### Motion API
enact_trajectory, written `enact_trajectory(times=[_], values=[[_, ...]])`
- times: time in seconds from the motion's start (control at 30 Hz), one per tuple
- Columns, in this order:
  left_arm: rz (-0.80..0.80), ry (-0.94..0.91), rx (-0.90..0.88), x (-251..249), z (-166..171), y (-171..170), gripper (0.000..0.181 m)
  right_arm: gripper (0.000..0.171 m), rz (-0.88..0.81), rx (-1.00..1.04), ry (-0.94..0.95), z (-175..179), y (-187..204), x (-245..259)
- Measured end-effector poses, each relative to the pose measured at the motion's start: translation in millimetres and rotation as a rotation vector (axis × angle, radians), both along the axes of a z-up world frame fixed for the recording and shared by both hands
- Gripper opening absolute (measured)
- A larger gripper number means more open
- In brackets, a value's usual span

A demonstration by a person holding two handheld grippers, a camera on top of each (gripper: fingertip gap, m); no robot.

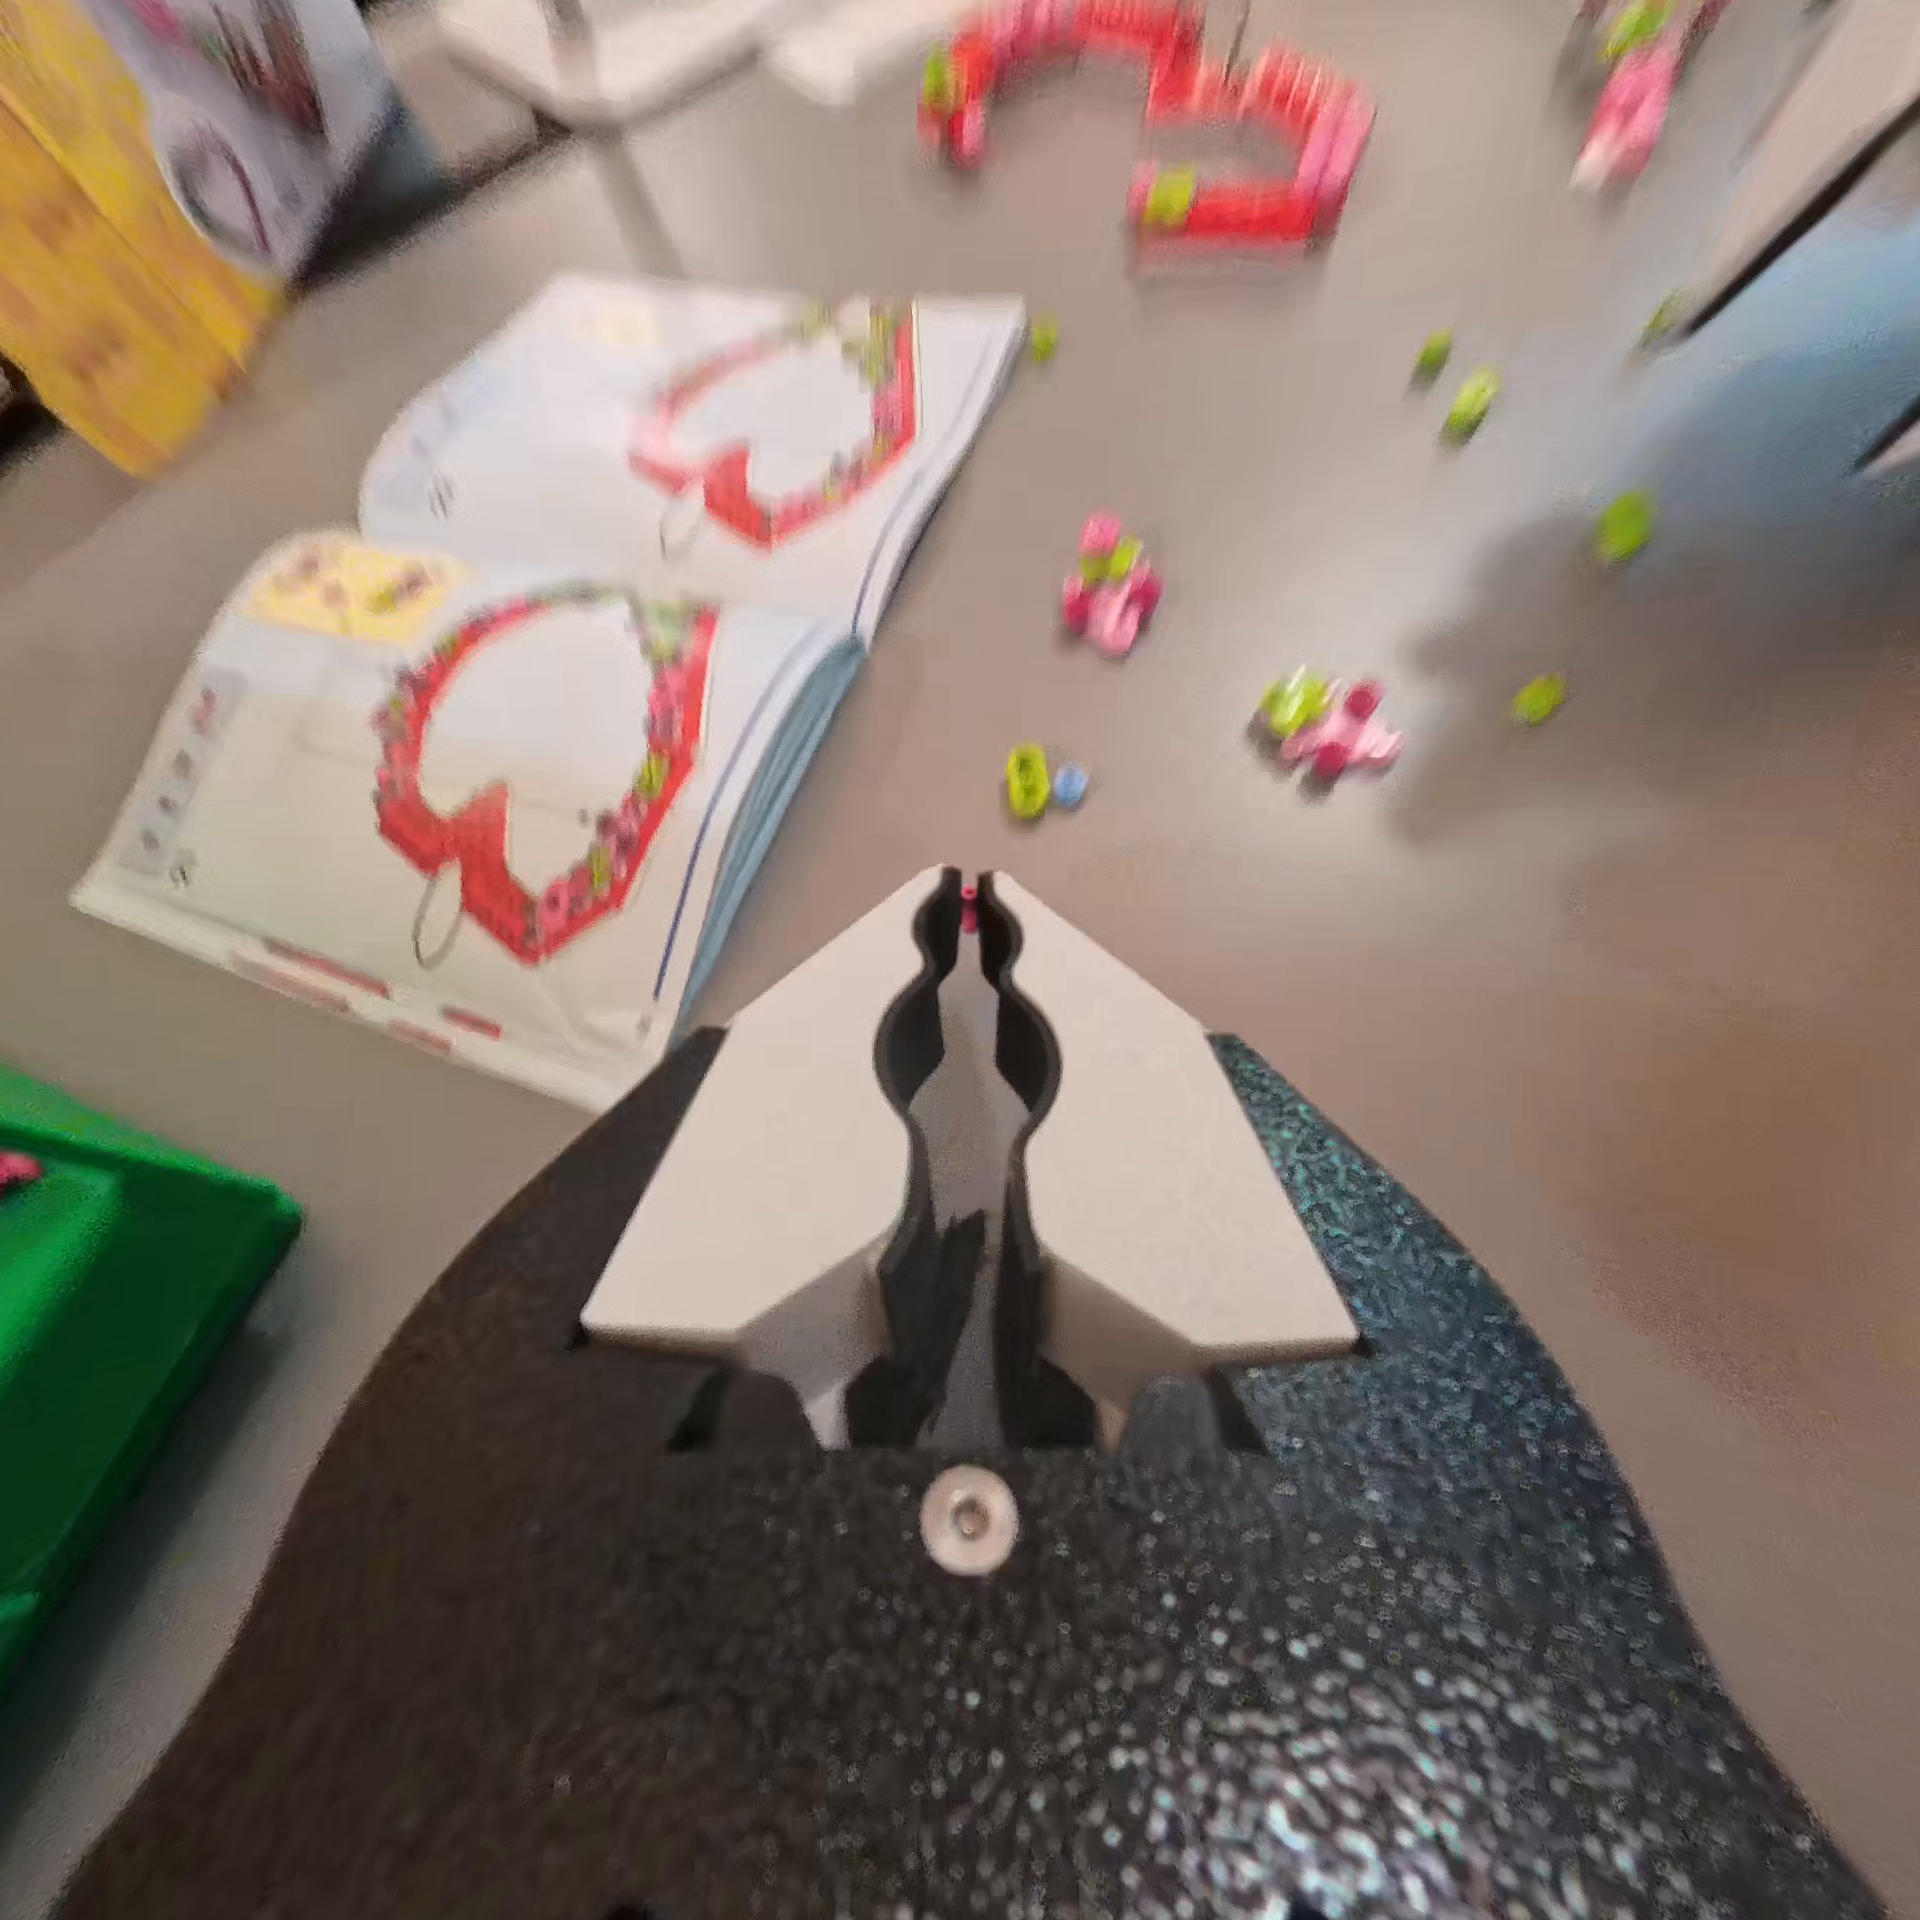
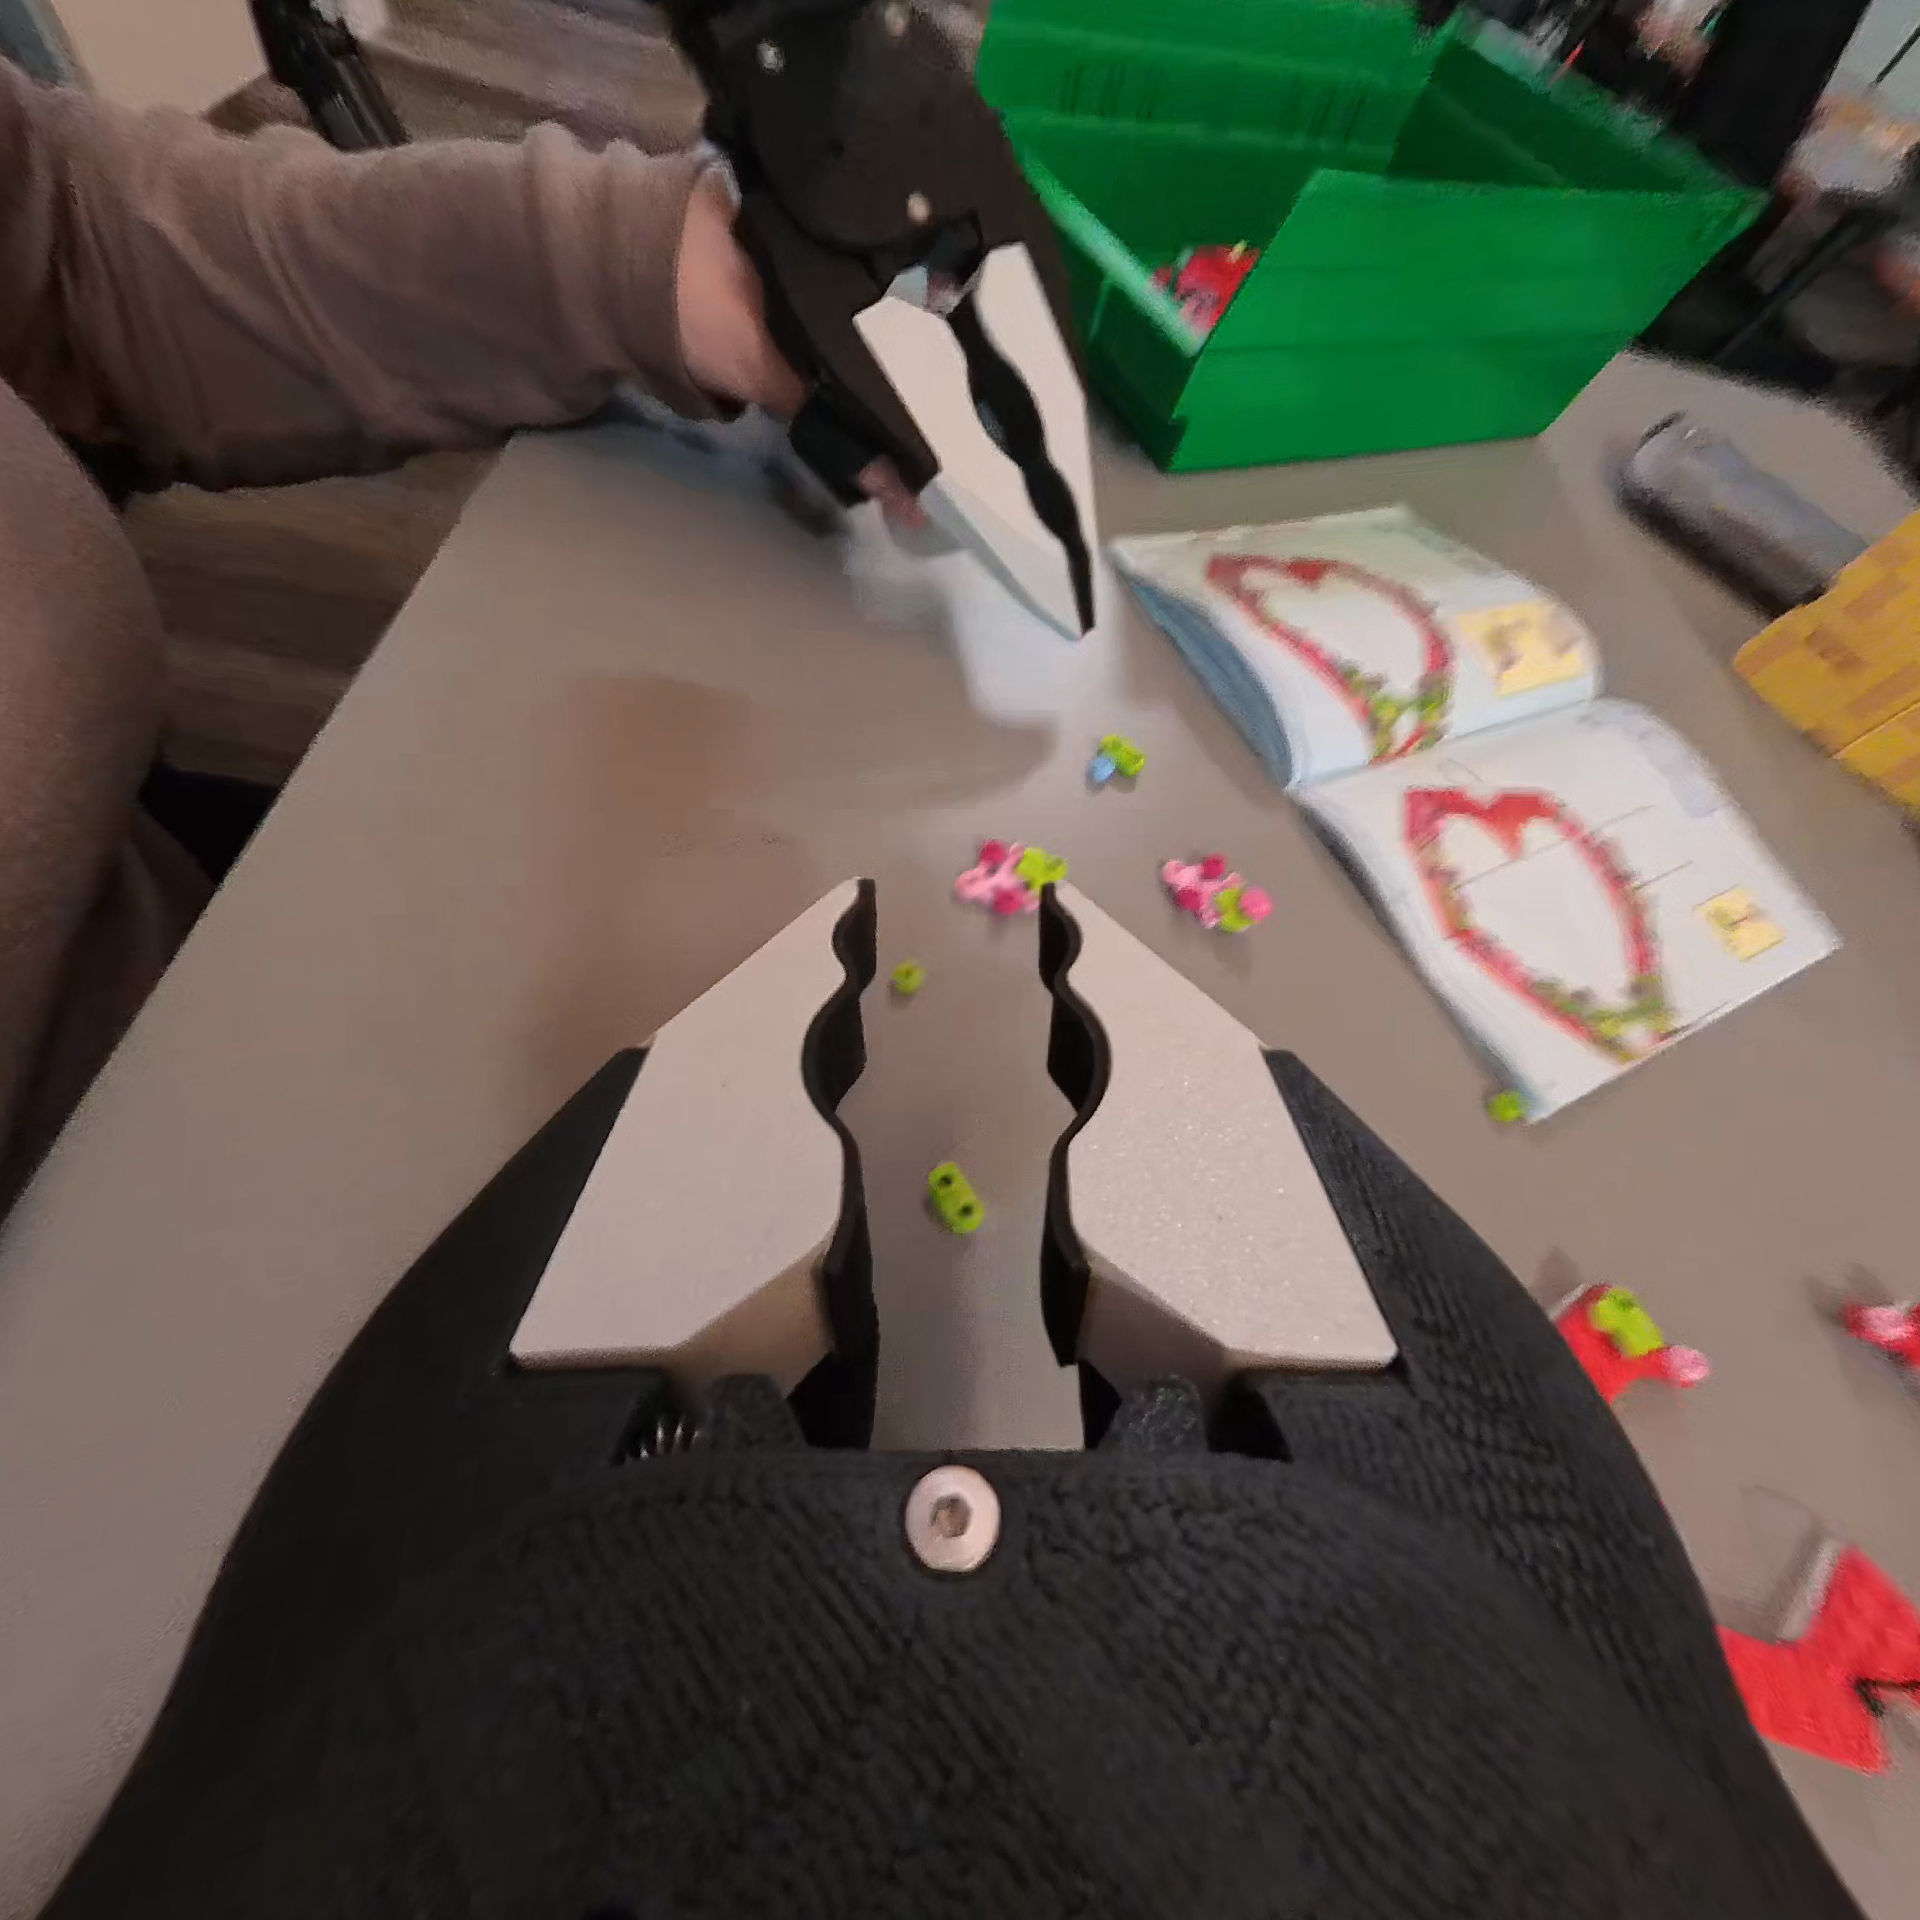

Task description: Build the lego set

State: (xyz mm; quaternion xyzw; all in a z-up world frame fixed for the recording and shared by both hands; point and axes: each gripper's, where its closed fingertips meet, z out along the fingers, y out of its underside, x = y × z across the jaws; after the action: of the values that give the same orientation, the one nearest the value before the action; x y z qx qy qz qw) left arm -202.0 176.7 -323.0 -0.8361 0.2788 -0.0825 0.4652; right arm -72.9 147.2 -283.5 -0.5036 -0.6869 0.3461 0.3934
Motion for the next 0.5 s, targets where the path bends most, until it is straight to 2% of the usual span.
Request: enact_trajectory(times=[0.03,0.1,0.2,0.3,0.5], values=[[-0.014,-0.077,0.067,10,18,2,0.001,0.032,-0.01,0.06,0.052,9,2,-5],[-0.075,-0.361,0.189,35,63,-1,0.001,0.031,-0.024,0.219,0.181,34,5,-13],[-0.217,-0.846,0.189,62,117,-15,0.001,0.027,-0.014,0.453,0.359,75,-3,-24],[-0.313,-1.265,0.117,64,150,-22,0.0,0.025,-0.023,0.587,0.475,103,-11,-31],[-0.404,-1.577,-0.03,73,160,-27,0.0,0.017,-0.054,0.689,0.494,117,-9,-47]])
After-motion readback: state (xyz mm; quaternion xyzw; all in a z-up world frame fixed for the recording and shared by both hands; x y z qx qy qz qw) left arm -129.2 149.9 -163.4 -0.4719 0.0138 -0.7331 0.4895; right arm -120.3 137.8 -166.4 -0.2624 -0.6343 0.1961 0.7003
